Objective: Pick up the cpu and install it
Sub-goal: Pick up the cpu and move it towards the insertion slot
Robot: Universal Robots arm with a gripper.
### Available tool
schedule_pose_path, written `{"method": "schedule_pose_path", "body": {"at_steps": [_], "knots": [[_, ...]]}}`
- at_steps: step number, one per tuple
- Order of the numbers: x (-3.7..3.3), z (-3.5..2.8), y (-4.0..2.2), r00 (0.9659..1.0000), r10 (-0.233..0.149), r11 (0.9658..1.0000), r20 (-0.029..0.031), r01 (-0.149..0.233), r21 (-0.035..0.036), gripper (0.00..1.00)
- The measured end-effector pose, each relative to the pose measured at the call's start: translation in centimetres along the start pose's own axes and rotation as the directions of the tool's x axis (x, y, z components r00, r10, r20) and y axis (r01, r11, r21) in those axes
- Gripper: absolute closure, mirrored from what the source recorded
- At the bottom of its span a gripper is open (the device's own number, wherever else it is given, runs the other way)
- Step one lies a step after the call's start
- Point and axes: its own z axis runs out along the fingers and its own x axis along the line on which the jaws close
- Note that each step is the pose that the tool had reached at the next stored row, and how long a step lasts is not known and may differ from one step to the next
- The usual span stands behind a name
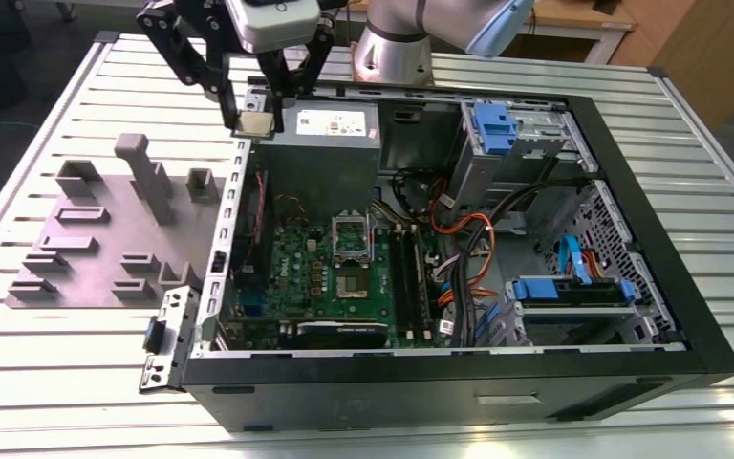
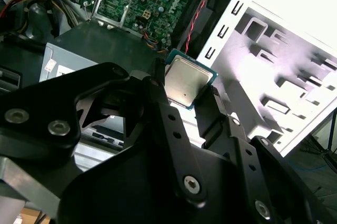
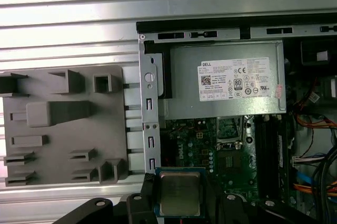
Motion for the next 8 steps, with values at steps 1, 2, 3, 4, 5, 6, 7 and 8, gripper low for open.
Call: {"method": "schedule_pose_path", "body": {"at_steps": [1, 2, 3, 4, 5, 6, 7, 8], "knots": [[-0.09, 0.0, 0.01, 1.0, 0.0, 1.0, 0.0, 0.0, 0.0, 0.53], [-0.18, 0.0, 0.02, 1.0, 0.0, 1.0, 0.0, 0.0, 0.0, 0.53], [-0.19, 0.0, 0.02, 1.0, 0.0, 1.0, 0.0, 0.0, 0.0, 0.53], [-0.2, 0.01, 0.01, 1.0, 0.0, 1.0, 0.0001, 0.0, -0.0001, 0.53], [-0.2, 0.0, 0.02, 1.0, 0.0, 1.0, 0.0, 0.0, -0.0001, 0.53], [-0.21, 0.0, 0.02, 1.0, 0.0, 1.0, 0.0, 0.0, 0.0, 0.53], [-0.22, 0.0, 0.02, 1.0, 0.0, 1.0, 0.0, 0.0, 0.0, 0.53], [-0.22, 0.0, 0.02, 1.0, 0.0, 1.0, 0.0, 0.0, 0.0, 0.53]]}}
